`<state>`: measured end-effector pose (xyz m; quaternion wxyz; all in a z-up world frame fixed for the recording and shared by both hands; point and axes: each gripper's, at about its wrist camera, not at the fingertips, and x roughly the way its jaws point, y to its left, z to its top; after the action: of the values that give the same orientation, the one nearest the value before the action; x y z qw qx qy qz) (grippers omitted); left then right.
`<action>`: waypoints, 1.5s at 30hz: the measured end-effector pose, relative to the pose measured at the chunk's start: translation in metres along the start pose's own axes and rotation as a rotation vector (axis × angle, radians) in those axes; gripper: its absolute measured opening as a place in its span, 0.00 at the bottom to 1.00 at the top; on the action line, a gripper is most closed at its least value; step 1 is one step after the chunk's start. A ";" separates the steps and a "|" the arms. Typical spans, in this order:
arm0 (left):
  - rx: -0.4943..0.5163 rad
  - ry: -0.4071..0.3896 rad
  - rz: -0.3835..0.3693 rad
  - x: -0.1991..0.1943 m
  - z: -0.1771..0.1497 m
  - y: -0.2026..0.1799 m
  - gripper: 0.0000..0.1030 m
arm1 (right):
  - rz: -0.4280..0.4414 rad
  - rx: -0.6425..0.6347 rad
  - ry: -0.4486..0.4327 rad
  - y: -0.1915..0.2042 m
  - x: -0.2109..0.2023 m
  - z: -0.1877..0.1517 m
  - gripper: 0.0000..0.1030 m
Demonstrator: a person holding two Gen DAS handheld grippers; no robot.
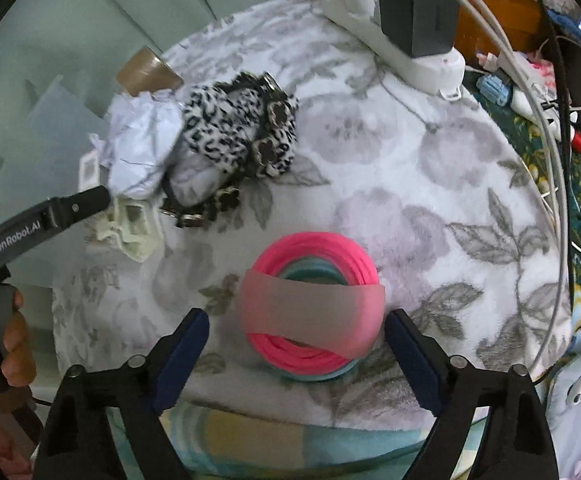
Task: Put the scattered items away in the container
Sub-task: 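Reach the left tool to the white medicine box while the right tool reaches the pink hair ties, then close the left tool on the white box while the right tool grips the pink hair ties, then carry both held items over the clear box and open both tools to drop them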
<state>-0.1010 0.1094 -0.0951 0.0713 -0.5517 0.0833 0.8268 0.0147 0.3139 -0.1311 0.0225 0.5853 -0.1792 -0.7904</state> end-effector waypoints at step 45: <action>-0.079 -0.541 -0.078 -0.194 -0.016 0.070 0.25 | 0.125 -0.174 -0.416 0.102 -0.156 0.050 0.69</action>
<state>-0.0273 0.0326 0.0817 0.1011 -0.3160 0.0075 0.9433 -0.0007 0.2699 0.0565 0.0843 0.3934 -0.1472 -0.9036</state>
